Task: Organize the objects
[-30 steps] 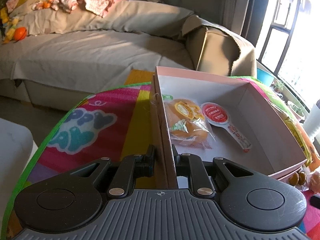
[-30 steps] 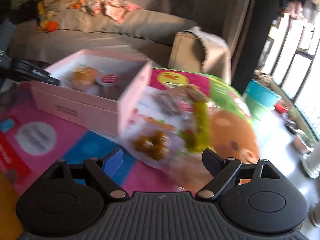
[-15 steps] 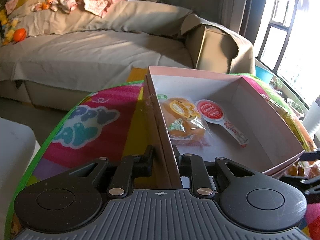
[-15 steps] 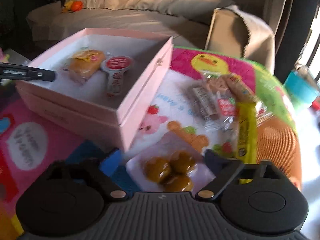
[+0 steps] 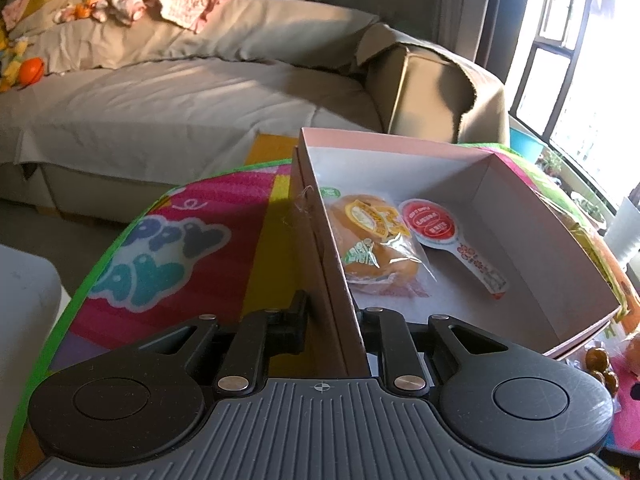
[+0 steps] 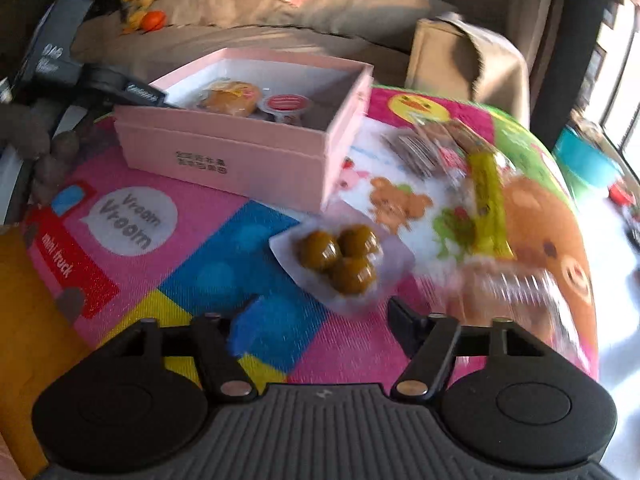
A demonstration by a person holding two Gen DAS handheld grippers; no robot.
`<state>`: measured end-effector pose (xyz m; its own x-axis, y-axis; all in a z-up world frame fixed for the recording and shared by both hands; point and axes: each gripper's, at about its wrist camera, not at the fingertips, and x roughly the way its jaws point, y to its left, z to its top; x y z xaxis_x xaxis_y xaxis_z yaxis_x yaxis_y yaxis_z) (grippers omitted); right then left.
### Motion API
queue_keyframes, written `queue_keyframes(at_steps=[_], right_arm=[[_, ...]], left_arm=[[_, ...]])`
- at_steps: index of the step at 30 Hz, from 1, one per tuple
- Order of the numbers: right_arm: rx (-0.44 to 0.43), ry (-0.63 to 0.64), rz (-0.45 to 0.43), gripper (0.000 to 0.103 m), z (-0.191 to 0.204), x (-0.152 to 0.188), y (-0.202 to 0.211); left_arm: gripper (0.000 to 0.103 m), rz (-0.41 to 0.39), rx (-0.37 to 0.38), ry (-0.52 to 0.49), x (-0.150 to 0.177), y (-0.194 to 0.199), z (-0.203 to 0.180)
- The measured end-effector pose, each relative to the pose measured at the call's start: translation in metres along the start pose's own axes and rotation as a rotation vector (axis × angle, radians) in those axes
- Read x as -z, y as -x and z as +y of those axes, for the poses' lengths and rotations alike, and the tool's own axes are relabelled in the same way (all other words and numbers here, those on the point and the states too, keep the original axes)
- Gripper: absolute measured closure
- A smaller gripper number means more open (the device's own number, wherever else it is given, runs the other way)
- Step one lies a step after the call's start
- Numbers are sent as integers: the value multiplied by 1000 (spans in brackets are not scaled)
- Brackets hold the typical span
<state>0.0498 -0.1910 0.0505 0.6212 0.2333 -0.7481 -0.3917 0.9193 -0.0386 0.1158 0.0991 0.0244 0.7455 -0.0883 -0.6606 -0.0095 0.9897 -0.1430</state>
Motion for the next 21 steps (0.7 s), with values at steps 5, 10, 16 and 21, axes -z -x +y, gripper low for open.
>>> queue_keyframes(at_steps=[5, 10, 16, 21], right_arm=[[-14, -130, 5, 0, -3, 3, -8], [84, -226, -39, 0, 9, 5, -14], [94, -203, -22, 0, 9, -9, -25], [114, -212, -58, 0, 8, -17, -35]], left_arm=[[84, 8, -16, 7, 5, 7, -2], [84, 9, -24, 20, 8, 13, -2], [84, -12, -34, -18, 7, 4, -3], [85, -19, -7, -31, 4, -1, 1]])
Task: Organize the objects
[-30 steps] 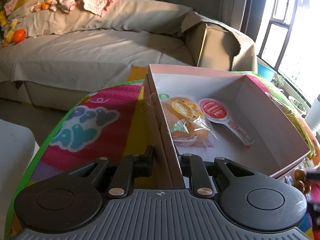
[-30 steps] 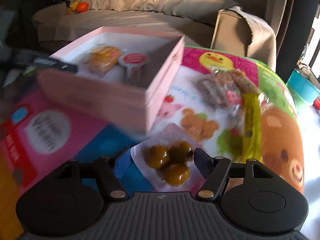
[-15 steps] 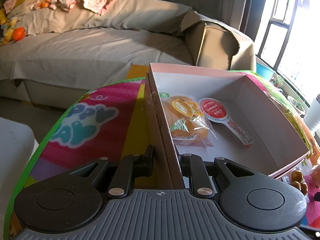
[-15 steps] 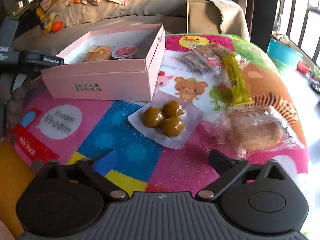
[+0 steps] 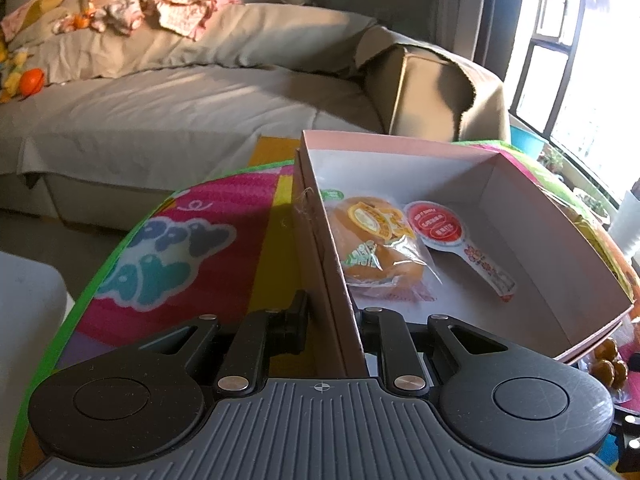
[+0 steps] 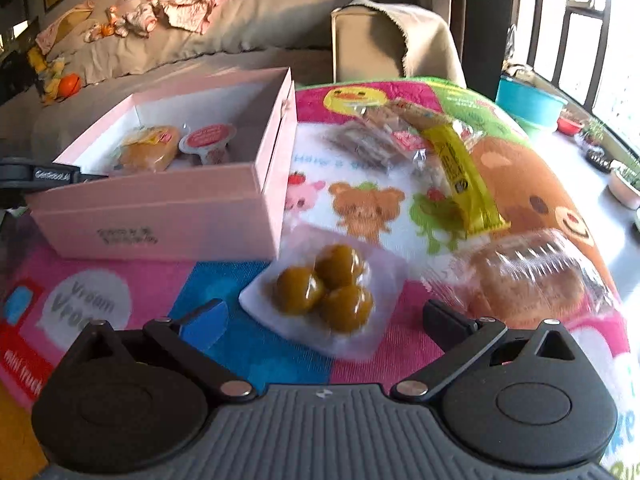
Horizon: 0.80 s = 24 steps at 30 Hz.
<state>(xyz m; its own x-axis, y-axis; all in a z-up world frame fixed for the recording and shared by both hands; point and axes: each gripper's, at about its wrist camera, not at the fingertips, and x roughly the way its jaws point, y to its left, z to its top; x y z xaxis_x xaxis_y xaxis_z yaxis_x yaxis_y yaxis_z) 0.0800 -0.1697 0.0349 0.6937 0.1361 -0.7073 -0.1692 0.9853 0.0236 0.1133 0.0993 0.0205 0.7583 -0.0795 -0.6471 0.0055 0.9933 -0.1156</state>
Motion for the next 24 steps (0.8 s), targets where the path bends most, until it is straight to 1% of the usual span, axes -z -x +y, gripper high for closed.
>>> queue_keyframes(at_steps=[2, 3, 4, 6, 7, 10, 13, 19, 22, 24], right_arm=[[-6, 3, -6, 3, -1, 2, 3], [-4, 9, -12, 7, -2, 3, 5], [-5, 15, -15, 9, -3, 5, 8], [-6, 5, -14, 17, -7, 5, 11], [0, 3, -15, 18, -8, 7, 14], [12, -3, -17, 19, -9, 7, 14], [24, -2, -22, 19, -9, 6, 10], [25, -7, -23, 19, -10, 9, 13], [3, -22, -5, 19, -15, 11, 22], [-15, -57, 0, 18, -22, 12, 31]], left_arm=[[85, -1, 10, 3, 0, -1, 2], [86, 1, 10, 7, 0, -1, 3], [86, 5, 10, 16, -1, 0, 4], [86, 26, -2, 49, -4, 0, 7], [86, 32, -12, 62, -5, 0, 7], [82, 21, -40, 58, -8, 3, 7], [82, 0, -38, 34, -11, 11, 6], [80, 9, -42, -20, -8, 24, 1], [81, 11, -39, -14, -2, 31, 0], [82, 10, -38, -2, -1, 31, 1]])
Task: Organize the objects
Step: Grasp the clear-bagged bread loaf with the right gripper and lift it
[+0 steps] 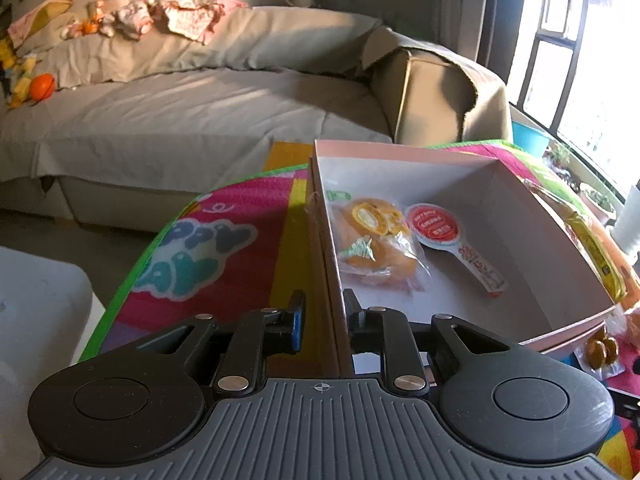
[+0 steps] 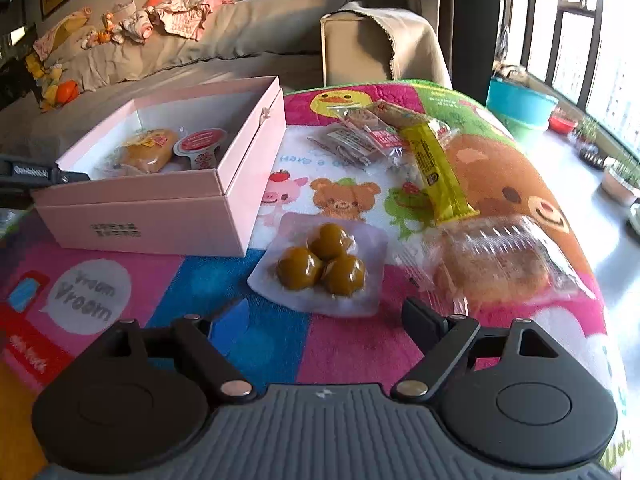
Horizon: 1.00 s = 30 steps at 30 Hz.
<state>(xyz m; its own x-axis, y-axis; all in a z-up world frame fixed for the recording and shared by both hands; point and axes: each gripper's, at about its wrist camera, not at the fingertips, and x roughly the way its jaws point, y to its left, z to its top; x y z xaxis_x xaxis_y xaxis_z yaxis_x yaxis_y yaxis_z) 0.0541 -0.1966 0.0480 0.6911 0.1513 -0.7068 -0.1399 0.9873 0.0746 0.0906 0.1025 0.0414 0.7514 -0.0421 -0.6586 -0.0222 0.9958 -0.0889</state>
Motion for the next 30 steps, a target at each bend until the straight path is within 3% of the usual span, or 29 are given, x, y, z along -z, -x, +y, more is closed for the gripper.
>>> queue_keyframes(at_steps=[2, 5, 8, 11, 20, 25, 26, 28, 29, 30], right_arm=[[4, -55, -2, 14, -10, -2, 10], [58, -172, -8, 7, -30, -8, 24], [99, -284, 1, 7, -55, -15, 26], [184, -308, 10, 7, -70, -16, 19], [397, 32, -127, 7, -57, -25, 19], [432, 129, -88, 7, -65, -38, -17], [419, 122, -67, 8, -67, -39, -23], [375, 99, -20, 26, -69, -40, -29], [347, 95, -3, 41, -68, -39, -28], [343, 103, -3, 44, -64, -37, -25]], left_arm=[[88, -1, 7, 13, 0, -2, 0], [89, -11, -14, 4, 1, -2, -5], [89, -13, -8, 11, 1, -3, -4], [89, -8, 11, 21, 1, -3, 0], [89, -15, 9, 12, 1, -4, -1], [89, -13, 13, 16, 2, -3, -1], [89, -13, 13, 16, 2, -3, -1], [89, -13, 12, 13, 2, -3, -1], [89, -13, 13, 14, 2, -3, 0], [89, -14, 13, 14, 2, -3, 0]])
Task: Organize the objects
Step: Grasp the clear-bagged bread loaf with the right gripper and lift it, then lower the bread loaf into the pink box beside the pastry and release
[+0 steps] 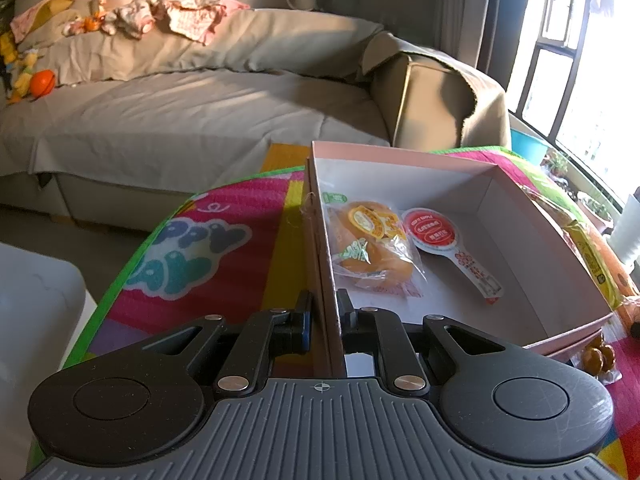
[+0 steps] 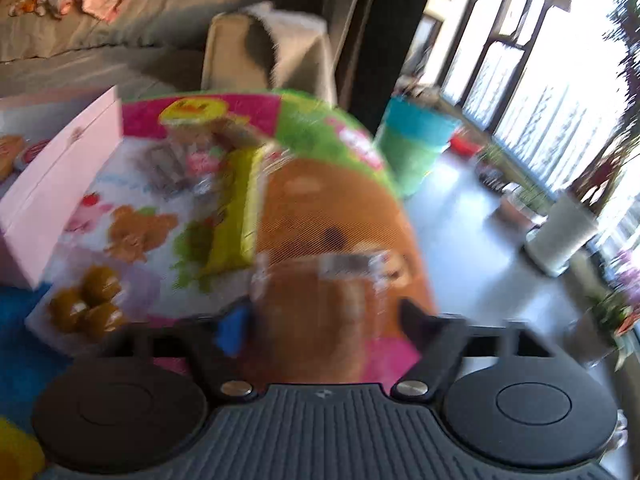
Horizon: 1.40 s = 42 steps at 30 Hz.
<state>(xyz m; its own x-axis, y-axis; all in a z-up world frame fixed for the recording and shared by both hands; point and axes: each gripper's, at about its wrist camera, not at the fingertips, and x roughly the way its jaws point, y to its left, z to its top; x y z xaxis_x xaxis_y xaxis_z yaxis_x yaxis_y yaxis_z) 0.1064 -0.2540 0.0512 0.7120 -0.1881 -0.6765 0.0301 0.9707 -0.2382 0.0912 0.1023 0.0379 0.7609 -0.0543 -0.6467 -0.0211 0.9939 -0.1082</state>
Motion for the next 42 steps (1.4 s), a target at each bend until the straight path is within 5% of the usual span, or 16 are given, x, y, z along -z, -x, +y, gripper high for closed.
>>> queue_keyframes(at_steps=[4, 12, 19, 27, 30, 33, 42], right_arm=[[-18, 2, -10, 48, 3, 6, 24], [-254, -21, -21, 49, 20, -2, 96], [-494, -32, -227, 49, 54, -60, 150], [-633, -55, -303, 48, 107, -126, 134], [-624, -61, -306, 27, 118, -135, 120], [-632, -42, -305, 25, 118, -127, 113], [-437, -38, -236, 18, 71, -65, 93]], left_arm=[[88, -3, 4, 0, 1, 0, 1], [88, -6, 11, 2, 0, 2, 2], [88, -8, 19, 7, 0, 1, 2], [88, -5, 17, 10, 1, 0, 2], [88, -3, 18, 7, 1, 0, 2], [88, -4, 18, 6, 1, 0, 2], [87, -8, 19, 13, 2, 0, 3]])
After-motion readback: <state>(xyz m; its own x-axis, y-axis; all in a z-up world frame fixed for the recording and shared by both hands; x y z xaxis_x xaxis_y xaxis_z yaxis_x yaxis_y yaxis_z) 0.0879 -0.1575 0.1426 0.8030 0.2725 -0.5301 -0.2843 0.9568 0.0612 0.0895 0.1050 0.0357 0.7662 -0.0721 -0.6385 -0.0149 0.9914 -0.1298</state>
